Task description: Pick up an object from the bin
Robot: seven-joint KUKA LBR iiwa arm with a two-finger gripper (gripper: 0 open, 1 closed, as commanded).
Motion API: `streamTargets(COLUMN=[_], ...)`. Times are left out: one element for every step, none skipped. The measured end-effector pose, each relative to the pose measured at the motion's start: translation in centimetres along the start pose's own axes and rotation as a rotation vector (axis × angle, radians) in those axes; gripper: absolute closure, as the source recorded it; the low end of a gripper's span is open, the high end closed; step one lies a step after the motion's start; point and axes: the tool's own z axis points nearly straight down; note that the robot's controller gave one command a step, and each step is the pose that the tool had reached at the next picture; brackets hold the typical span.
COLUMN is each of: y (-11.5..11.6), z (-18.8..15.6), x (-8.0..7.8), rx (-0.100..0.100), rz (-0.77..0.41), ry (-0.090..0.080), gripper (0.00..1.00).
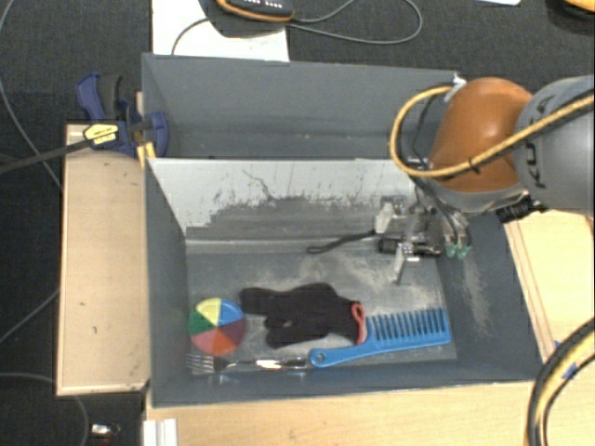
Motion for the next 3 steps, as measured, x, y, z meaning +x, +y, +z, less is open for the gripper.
streamTargets(y=[0.0,4.8,7.3], z=[-0.5,6.8,5.2], x=[-0.1,4.4,3.2], rx=[0.0,-0.002,0.003], rz=[-0.001,-0.036,-0.082], ry=[-0.007,0.002,-0.022], gripper=[0.0,0.0,0.0])
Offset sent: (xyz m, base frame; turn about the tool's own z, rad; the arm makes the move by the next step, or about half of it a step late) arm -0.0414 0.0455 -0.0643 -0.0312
